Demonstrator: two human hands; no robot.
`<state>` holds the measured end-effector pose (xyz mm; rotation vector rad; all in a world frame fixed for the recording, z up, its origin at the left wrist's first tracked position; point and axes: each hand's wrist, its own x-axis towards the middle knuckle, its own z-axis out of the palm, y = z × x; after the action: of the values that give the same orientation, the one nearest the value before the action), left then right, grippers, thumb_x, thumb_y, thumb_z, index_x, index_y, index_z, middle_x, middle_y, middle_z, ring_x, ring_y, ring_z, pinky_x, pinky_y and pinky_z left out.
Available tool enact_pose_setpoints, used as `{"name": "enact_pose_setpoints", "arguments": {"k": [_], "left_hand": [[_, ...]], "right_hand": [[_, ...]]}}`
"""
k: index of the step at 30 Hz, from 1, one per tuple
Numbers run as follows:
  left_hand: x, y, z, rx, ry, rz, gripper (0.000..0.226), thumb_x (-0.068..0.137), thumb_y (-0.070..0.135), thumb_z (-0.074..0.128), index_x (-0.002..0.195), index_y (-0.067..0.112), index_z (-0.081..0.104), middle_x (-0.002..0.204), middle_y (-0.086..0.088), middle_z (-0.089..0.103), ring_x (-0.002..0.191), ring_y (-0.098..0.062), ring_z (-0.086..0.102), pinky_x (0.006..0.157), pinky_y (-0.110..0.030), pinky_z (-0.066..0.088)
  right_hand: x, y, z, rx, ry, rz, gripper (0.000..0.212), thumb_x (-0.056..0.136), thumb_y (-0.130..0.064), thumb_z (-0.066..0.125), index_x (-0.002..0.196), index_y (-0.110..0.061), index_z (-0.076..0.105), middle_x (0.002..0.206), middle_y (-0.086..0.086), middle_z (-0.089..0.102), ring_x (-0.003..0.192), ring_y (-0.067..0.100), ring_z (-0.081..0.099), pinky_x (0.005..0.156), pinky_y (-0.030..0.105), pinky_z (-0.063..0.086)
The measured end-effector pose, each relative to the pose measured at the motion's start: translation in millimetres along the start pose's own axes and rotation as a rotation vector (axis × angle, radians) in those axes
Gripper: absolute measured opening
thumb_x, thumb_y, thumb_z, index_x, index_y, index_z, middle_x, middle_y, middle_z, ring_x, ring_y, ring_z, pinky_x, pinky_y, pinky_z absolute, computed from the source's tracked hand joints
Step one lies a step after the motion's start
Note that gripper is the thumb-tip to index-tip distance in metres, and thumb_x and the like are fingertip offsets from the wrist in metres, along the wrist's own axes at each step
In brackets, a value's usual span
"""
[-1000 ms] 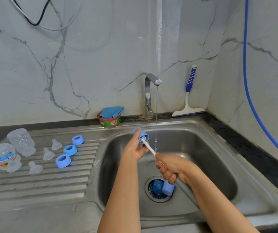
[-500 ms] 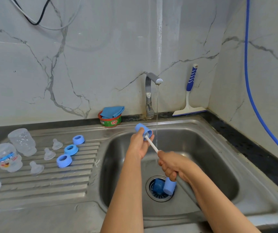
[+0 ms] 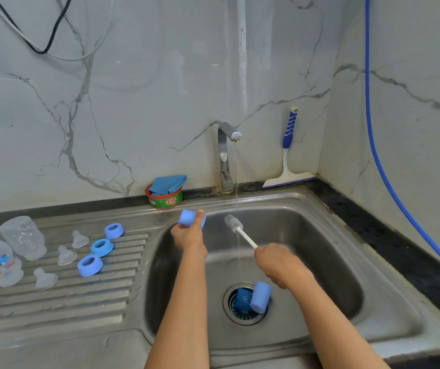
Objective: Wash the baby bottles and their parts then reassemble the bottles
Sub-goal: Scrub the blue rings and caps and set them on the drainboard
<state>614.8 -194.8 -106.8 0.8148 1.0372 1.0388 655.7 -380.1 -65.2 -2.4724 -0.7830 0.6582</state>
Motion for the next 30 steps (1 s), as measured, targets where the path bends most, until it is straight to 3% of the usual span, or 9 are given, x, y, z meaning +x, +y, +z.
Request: {"name": "enact_pose_setpoints", "arguments": {"k": [4, 7, 10, 12, 15, 18, 21, 26, 30], "left_hand": [[-10.8, -9.2, 4.8, 0.133, -0.104, 0.090, 0.054, 0.073, 0.006, 0.081, 0.120, 0.002, 0.053, 0.117, -0.015, 0.063, 0.089, -0.020, 0.057, 0.079, -0.029, 0.046], [-17.4, -15.1, 10.1, 0.138, -0.181, 0.081, 0.056, 0.075, 0.001, 0.078, 0.124, 0.002, 0.050, 0.119, -0.015, 0.062, 0.093, -0.020, 0.057, 0.081, -0.027, 0.044], [-22.4, -16.3, 12.9, 0.064, -0.230, -0.058, 0.048, 0.080, 0.005, 0.075, 0.122, -0.001, 0.053, 0.117, -0.016, 0.062, 0.095, -0.022, 0.059, 0.082, -0.031, 0.050], [-28.3, -12.6, 16.6, -0.033, -0.285, -0.209, 0.045, 0.085, 0.009, 0.071, 0.124, -0.002, 0.051, 0.113, -0.017, 0.060, 0.101, -0.025, 0.059, 0.087, -0.033, 0.052], [-35.7, -1.9, 28.7, -0.235, -0.356, -0.412, 0.044, 0.090, 0.009, 0.065, 0.128, -0.003, 0.047, 0.112, -0.021, 0.057, 0.118, -0.033, 0.055, 0.101, -0.045, 0.046], [-38.5, 4.7, 46.8, -0.395, -0.372, -0.507, 0.033, 0.093, 0.007, 0.060, 0.123, -0.001, 0.048, 0.129, -0.023, 0.051, 0.124, -0.038, 0.050, 0.105, -0.049, 0.041], [-39.9, 2.1, 58.8, -0.452, -0.390, -0.568, 0.037, 0.096, 0.011, 0.057, 0.128, -0.002, 0.045, 0.137, -0.025, 0.045, 0.126, -0.041, 0.048, 0.106, -0.048, 0.040], [-33.3, -5.3, 63.9, -0.466, -0.376, -0.643, 0.049, 0.098, 0.018, 0.055, 0.138, -0.005, 0.038, 0.136, -0.026, 0.046, 0.121, -0.041, 0.052, 0.101, -0.047, 0.046], [-28.9, -10.0, 56.0, -0.407, -0.369, -0.694, 0.057, 0.095, 0.035, 0.056, 0.133, -0.005, 0.041, 0.110, -0.024, 0.059, 0.114, -0.033, 0.061, 0.089, -0.039, 0.053]], "right_hand": [[3.3, 2.9, 1.3, -0.036, -0.016, -0.037, 0.036, 0.101, -0.021, 0.024, 0.111, -0.006, 0.054, 0.068, 0.002, 0.033, 0.058, 0.017, 0.035, 0.052, 0.025, 0.029], [-0.7, 5.1, -3.3, -0.043, 0.010, -0.056, 0.035, 0.100, -0.011, 0.025, 0.121, -0.015, 0.053, 0.075, 0.004, 0.037, 0.082, 0.024, 0.039, 0.052, 0.023, 0.026], [-0.5, 5.4, -3.7, -0.032, 0.034, -0.063, 0.032, 0.100, -0.011, 0.026, 0.117, -0.019, 0.052, 0.083, 0.005, 0.041, 0.087, 0.024, 0.037, 0.060, 0.027, 0.034], [0.5, 6.6, -2.8, 0.036, 0.049, -0.025, 0.029, 0.100, -0.015, 0.028, 0.111, -0.011, 0.055, 0.083, 0.006, 0.046, 0.084, 0.025, 0.043, 0.063, 0.029, 0.037], [6.9, 10.7, -1.1, 0.110, 0.104, 0.023, 0.036, 0.100, -0.018, 0.030, 0.118, 0.000, 0.055, 0.093, 0.011, 0.051, 0.083, 0.025, 0.049, 0.068, 0.030, 0.041], [11.2, 13.5, 0.0, 0.129, 0.171, 0.067, 0.035, 0.100, -0.018, 0.031, 0.122, -0.002, 0.054, 0.108, 0.014, 0.058, 0.087, 0.025, 0.052, 0.071, 0.030, 0.041], [17.7, 15.9, 2.7, 0.092, 0.231, 0.080, 0.038, 0.102, -0.019, 0.028, 0.128, -0.005, 0.051, 0.124, 0.014, 0.055, 0.109, 0.028, 0.056, 0.076, 0.031, 0.042], [22.4, 17.3, 3.5, 0.029, 0.234, 0.064, 0.039, 0.102, -0.018, 0.026, 0.128, -0.005, 0.051, 0.126, 0.013, 0.054, 0.115, 0.029, 0.054, 0.076, 0.031, 0.038], [22.7, 16.5, 3.0, 0.054, 0.236, 0.079, 0.039, 0.102, -0.020, 0.029, 0.128, -0.004, 0.052, 0.126, 0.014, 0.055, 0.114, 0.029, 0.056, 0.081, 0.030, 0.043]]}}
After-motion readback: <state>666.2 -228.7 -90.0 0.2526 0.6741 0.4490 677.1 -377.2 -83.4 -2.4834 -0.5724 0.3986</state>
